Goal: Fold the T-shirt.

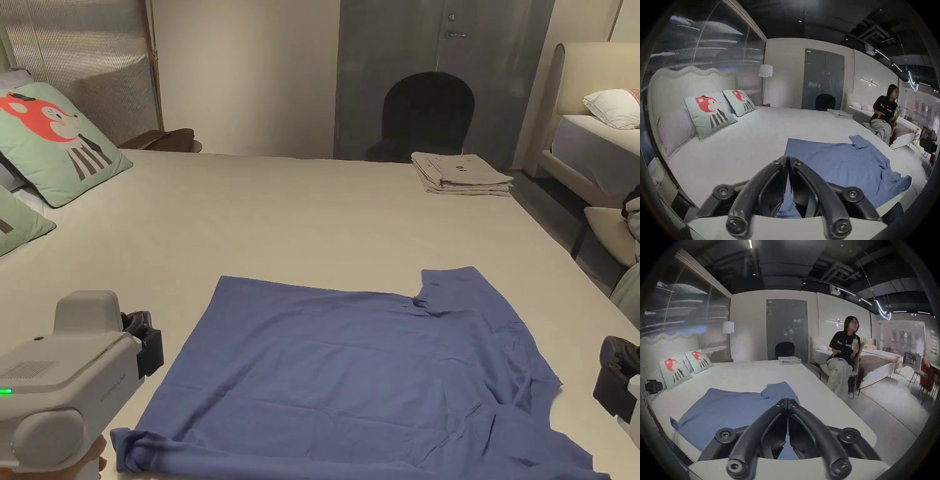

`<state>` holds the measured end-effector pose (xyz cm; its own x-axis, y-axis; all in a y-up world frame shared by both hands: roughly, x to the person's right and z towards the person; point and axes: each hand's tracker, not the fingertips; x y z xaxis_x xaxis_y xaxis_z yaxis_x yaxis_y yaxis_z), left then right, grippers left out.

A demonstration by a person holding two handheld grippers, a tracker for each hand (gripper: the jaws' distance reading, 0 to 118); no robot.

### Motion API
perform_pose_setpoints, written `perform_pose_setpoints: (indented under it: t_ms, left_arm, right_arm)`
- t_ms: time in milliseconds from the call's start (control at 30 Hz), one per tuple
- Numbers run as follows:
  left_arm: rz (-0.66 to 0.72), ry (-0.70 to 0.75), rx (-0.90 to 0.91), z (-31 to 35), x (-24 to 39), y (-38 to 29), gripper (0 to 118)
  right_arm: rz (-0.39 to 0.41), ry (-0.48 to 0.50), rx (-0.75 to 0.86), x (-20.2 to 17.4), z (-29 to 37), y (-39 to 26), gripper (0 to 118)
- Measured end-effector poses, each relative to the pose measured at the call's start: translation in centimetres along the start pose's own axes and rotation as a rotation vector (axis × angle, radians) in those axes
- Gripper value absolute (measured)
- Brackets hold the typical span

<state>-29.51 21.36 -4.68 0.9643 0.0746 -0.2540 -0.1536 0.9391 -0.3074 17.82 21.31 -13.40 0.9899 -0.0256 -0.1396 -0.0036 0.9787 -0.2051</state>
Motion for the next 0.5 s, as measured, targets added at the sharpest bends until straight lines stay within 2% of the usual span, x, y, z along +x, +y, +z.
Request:
perform_pose_setpoints:
  t_ms: [233,267,300,333,367,400,433,500]
  left_arm:
    - [0.002,0.016,-0.117,-1.2,-1.6,-2.6,1]
    - [0.007,0.018,-0.148,-1.6,-2.0,-3.2,5]
    - [0.017,0.023,-0.178,-2.0,-2.5,-3.8,23]
    - [0.022,0.023,-0.216,-2.5,-2.9,-4.4,64]
    - [0.034,0.027,-0.259,-2.8,-3.2,-5.1,94]
    - [0.045,0.027,-0.305,-3.4,-3.6,-5.8,111]
    - [0.055,0.023,-0.334,-3.8,-3.9,-6.6,106]
    - [0.061,0.010,-0.344,-4.3,-4.2,-7.7,105]
  right_arm:
    - [0.006,0.013,-0.067,-0.2,-0.7,-1.9,0]
    - [0.001,0.014,-0.082,-0.1,-0.9,-2.3,0]
    - [-0.003,0.013,-0.096,0.0,-1.0,-2.6,0]
    - [-0.004,0.012,-0.109,0.5,-1.3,-3.4,0]
    - [-0.002,0.011,-0.122,0.6,-1.5,-3.8,0]
    - [-0.001,0.009,-0.133,0.7,-1.6,-4.2,0]
    - [-0.001,0.010,-0.146,0.8,-1.7,-4.5,0]
    - [0.004,0.010,-0.166,0.2,-1.2,-4.6,0]
